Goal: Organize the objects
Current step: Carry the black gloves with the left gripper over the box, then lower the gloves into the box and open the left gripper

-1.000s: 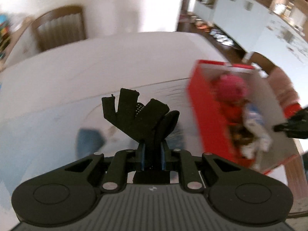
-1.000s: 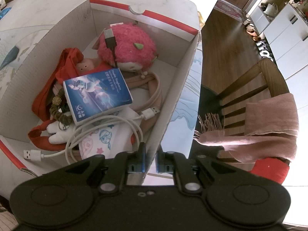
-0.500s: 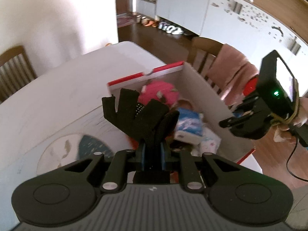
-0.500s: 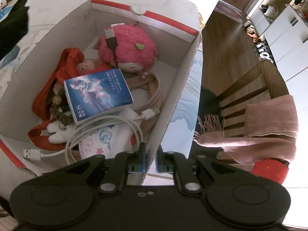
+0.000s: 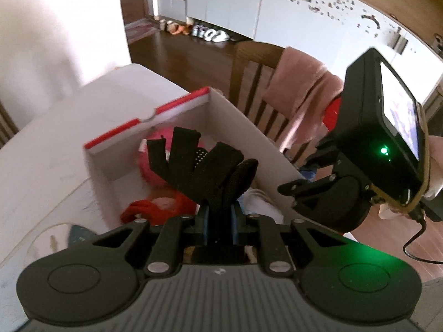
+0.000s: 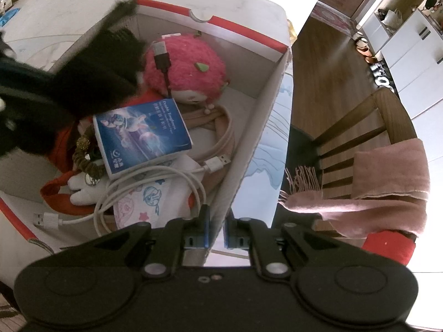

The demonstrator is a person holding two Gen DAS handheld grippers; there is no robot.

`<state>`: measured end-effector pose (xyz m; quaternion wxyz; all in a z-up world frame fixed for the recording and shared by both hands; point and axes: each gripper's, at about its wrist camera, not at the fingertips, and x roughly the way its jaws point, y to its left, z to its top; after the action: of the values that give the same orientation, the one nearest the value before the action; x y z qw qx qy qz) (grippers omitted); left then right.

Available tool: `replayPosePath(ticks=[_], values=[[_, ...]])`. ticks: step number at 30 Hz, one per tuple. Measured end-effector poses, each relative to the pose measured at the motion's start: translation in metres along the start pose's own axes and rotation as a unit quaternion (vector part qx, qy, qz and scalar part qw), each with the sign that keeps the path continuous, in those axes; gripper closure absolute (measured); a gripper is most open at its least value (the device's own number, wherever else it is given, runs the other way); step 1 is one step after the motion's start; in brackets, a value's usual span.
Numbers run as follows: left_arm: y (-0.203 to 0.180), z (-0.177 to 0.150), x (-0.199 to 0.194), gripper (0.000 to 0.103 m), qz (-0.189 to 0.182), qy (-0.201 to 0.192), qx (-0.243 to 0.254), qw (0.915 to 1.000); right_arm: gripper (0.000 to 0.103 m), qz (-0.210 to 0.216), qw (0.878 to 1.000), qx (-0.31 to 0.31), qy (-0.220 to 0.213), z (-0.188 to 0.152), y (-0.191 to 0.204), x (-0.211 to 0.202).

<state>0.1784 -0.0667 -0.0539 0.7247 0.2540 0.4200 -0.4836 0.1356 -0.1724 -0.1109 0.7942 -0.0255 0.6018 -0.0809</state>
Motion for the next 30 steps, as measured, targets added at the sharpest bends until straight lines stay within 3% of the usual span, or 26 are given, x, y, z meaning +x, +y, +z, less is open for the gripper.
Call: replayPosePath(ticks=[10,20,22,25,27,30], values=[[0.002,-0.003,0.040,0.089,0.013,0.035,0.003,0.9993,0.095,0.001,1.000,-0.001,-0.002,-0.001,0.001,0.000],[0.001,-0.008,0.050,0.087,0.013,0.044,-0.002,0.9990,0.095,0.004,1.000,-0.001,-0.004,-0.002,0.000,-0.001],[0.002,-0.009,0.050,0.083,0.013,0.043,-0.006,0.9990,0.095,0.004,1.000,-0.002,-0.005,-0.002,0.000,-0.001],[0.001,-0.011,0.054,0.064,0.018,0.045,-0.008,0.9988,0.094,0.005,1.000,-0.003,-0.005,-0.002,-0.001,-0.001],[0.000,-0.013,0.053,0.034,0.023,0.042,-0.006,0.9988,0.094,0.006,1.000,-0.003,-0.006,-0.003,-0.001,-0.001],[-0.002,-0.017,0.051,0.032,0.024,0.037,-0.011,0.9990,0.094,0.008,1.000,-0.003,-0.007,-0.004,-0.002,-0.001]])
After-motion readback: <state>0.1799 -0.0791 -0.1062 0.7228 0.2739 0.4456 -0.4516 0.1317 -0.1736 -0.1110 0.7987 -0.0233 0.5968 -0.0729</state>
